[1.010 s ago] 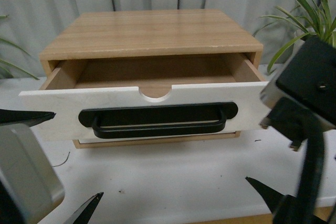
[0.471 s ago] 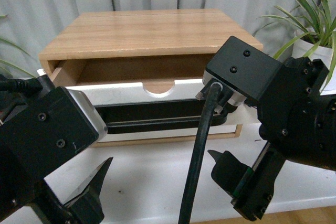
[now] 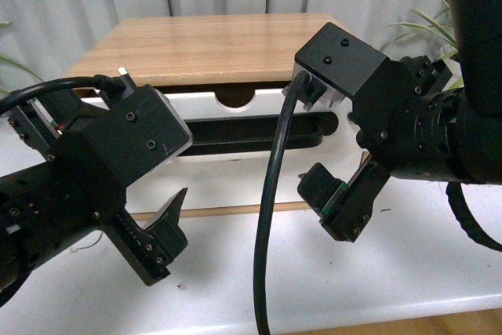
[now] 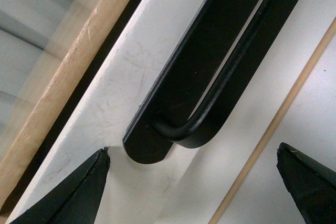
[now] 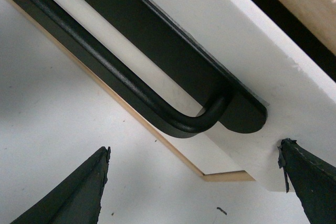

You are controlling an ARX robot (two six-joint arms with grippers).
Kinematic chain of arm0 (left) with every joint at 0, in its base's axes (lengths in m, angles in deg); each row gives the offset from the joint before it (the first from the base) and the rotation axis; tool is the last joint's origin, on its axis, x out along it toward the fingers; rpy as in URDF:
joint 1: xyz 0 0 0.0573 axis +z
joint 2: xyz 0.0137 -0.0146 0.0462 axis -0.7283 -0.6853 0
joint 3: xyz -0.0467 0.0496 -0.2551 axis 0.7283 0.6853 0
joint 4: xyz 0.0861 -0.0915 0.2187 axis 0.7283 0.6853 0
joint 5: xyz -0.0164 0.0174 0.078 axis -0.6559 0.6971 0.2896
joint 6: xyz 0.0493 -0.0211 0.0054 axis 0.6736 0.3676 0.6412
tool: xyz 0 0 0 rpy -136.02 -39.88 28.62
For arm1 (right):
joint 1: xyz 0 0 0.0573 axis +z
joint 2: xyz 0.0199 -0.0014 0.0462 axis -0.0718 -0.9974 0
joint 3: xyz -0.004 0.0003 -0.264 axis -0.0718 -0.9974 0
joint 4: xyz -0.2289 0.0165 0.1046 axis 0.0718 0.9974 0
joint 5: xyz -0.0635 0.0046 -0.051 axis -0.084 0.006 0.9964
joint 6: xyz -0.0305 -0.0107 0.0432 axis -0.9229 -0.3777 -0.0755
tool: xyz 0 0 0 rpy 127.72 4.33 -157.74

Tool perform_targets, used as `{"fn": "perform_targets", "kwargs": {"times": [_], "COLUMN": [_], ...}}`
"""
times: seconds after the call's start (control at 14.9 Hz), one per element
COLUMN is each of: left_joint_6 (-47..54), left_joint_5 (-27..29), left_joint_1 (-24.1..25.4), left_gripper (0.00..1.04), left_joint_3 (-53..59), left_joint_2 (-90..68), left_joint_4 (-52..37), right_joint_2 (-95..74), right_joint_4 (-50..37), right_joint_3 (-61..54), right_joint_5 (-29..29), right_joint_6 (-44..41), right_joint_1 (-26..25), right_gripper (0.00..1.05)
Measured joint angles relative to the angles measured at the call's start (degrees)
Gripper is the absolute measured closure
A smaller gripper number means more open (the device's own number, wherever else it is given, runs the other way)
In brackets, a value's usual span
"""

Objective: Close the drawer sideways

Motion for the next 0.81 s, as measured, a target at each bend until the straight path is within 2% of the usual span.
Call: {"fn": "perform_targets", "kwargs": {"times": [0.27,0.47,0.67,0.81], "left_joint_6": [1.1,1.2,0.6,-1.3], "left_joint_5": [0.2,0.2,-0.8,-1.2], "left_joint_1": [0.9,1.1,1.7,2.8], "left_gripper": [0.07,0.07,0.07,0.07], "left_joint_3": [-6.5,-7.2,-5.9,-1.2], "left_joint_2": [-4.9,-5.2,-3.4,1.6], "left_joint_4": [1.8,2.4,2.6,2.3], "right_joint_2": [-5.4,-7.3,-6.1,-1.1], "right_joint_4": [0.9,1.7,1.5,-0.9], "right_joint_3": [5.6,7.1,6.3,2.4], "right_joint_5": [-1.3,-1.5,-1.8,-1.2], "right_joint_6": [0.2,0.8,1.0,1.0], "right_joint_1": [-1.9,-1.9,-1.8,-1.8], "right_gripper": [0.07,0.07,0.07,0.07]}}
